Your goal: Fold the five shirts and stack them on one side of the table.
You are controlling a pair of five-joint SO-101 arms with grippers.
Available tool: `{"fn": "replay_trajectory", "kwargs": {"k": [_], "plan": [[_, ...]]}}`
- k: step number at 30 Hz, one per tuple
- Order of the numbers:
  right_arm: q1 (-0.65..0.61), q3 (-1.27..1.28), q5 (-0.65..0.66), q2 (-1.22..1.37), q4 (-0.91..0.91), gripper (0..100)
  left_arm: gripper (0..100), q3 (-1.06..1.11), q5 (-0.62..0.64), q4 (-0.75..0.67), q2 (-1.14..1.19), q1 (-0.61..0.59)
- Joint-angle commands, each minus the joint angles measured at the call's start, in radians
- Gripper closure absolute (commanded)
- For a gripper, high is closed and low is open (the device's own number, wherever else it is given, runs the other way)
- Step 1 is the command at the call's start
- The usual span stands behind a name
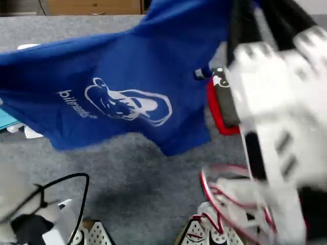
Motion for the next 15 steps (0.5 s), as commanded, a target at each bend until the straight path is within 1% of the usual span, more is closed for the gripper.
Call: {"fn": "replay_trajectory", "kwargs": {"k": [1, 5, 7, 9, 12, 15], "plan": [[0.024, -0.008, -0.008, -0.087, -0.032, 99.7, 98, -0.169, 0.020, 0.009, -0.012, 0.003], [0.022, -0.008, 0.046, -0.142, -0.032, 99.7, 98, -0.281, 0.015, 0.011, -0.016, -0.002], [0.021, -0.010, 0.063, -0.168, -0.032, 99.7, 98, -0.298, 0.012, 0.012, -0.051, -0.003], [0.021, -0.008, 0.066, -0.206, -0.032, 99.8, 98, -0.282, -0.021, 0.014, -0.127, -0.003], [0.021, -0.008, 0.068, -0.262, -0.034, 99.8, 98, -0.172, -0.055, 0.014, -0.292, -0.002], [0.025, -0.008, 0.068, -0.298, -0.075, 99.8, 98, 0.035, -0.055, 0.014, -0.473, 0.008]]}}
